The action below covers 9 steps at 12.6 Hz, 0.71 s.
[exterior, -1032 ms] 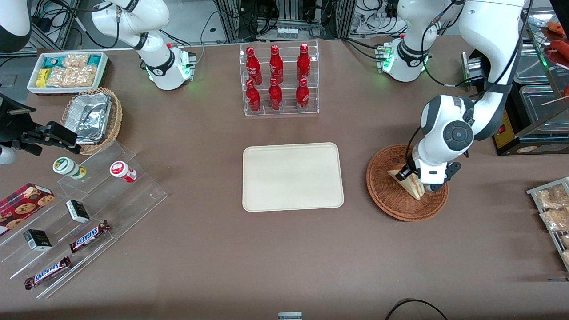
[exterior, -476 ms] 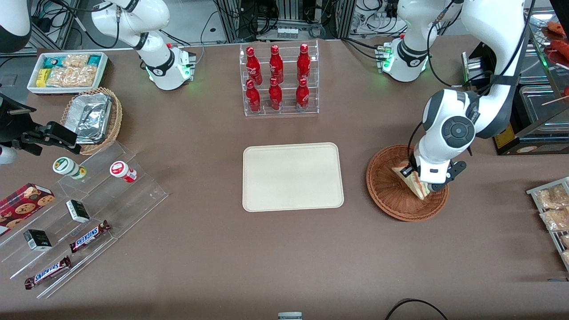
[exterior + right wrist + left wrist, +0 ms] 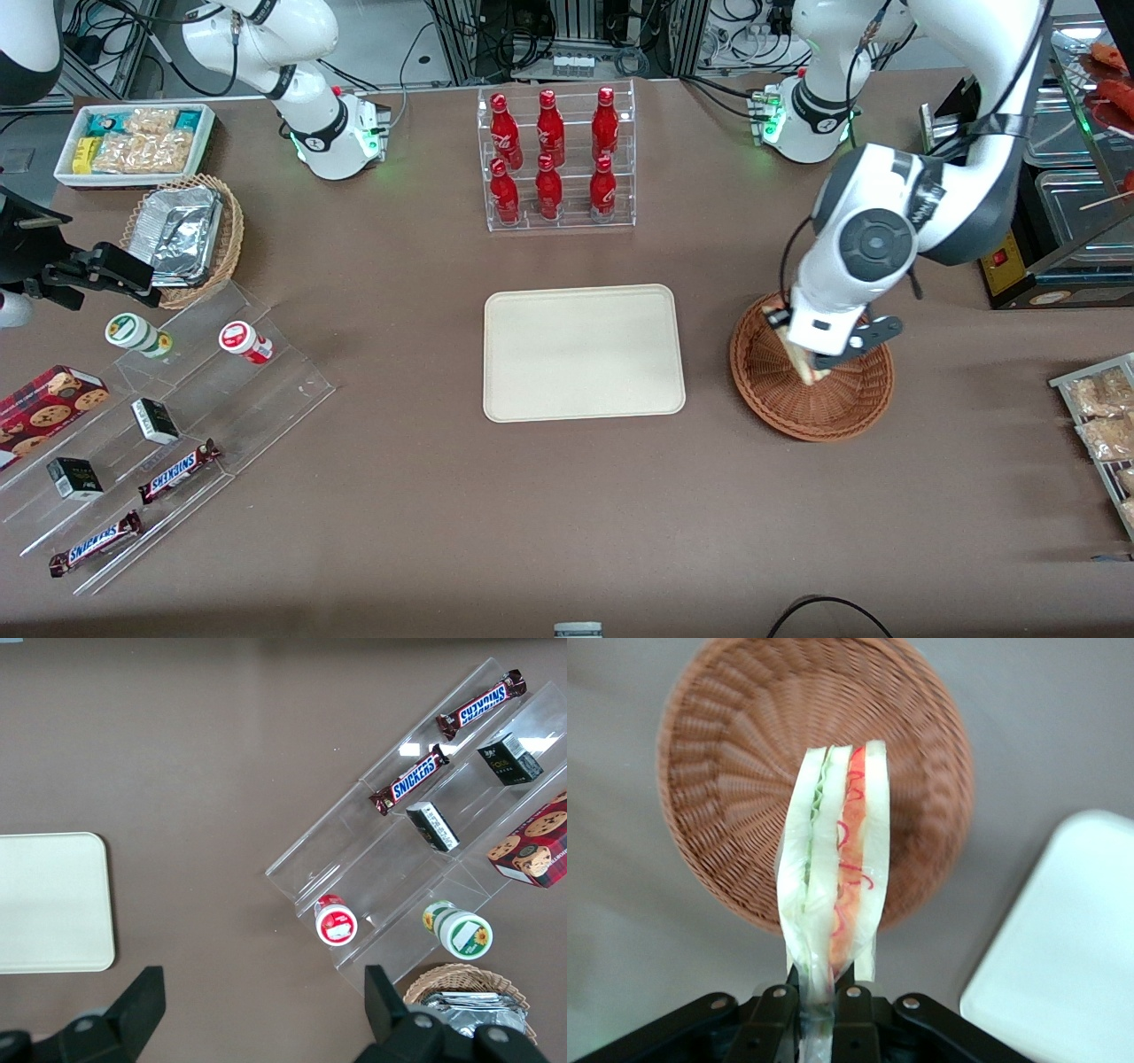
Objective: Place sandwich from basket to tray
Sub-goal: 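Lift the sandwich and carry it over the cream tray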
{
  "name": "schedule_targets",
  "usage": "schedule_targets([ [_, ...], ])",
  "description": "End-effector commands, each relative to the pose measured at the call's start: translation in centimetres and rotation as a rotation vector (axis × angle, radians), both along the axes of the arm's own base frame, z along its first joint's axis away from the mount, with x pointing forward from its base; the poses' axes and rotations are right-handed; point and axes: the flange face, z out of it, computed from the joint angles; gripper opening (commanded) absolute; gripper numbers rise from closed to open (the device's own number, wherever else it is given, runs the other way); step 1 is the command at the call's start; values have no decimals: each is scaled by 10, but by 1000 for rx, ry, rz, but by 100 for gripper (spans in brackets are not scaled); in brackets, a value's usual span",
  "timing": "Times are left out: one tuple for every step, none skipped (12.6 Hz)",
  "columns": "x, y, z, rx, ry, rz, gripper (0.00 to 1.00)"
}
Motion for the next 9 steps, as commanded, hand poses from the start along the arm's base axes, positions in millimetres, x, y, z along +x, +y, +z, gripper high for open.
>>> schedule_targets([
  [8,-54,-7,-74,50,-185,10],
  [11,-76,-8,-108,54,-203,10],
  [10,-94,-10,-128,57,-193,10],
  [12,-111,-13,-154,62,-176,10],
  [9,-140,-18,-181,70,-188,10],
  [1,-172,-28,-186,74,-228,10],
  [3,-190,-36,-181,62,-234,10],
  [4,-206,-44,-172,54,-210,9],
  [3,-226,-51,-163,26,-199,9],
])
